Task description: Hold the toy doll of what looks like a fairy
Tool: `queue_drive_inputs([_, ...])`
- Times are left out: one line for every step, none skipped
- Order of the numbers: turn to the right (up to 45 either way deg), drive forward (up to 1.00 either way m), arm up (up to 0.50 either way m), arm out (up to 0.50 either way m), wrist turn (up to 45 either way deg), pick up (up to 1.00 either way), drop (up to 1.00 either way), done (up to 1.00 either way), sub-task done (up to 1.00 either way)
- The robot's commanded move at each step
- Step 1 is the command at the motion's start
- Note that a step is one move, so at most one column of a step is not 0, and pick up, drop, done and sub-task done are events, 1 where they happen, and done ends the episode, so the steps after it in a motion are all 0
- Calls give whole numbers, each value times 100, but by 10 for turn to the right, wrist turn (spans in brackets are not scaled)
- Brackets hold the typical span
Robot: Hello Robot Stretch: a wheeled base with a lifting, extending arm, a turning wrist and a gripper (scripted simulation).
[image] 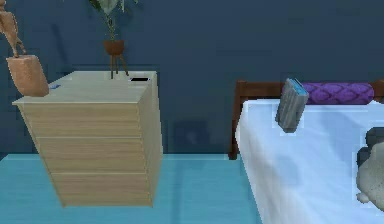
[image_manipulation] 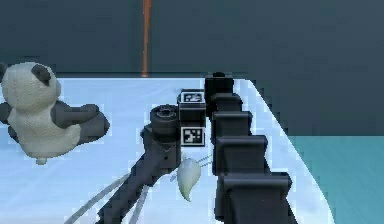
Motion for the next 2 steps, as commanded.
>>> queue_drive_inputs([0, 0, 0, 0, 450, 0, 0, 0, 0])
queue_drive_inputs([0, 0, 0, 0, 450, 0, 0, 0, 0])
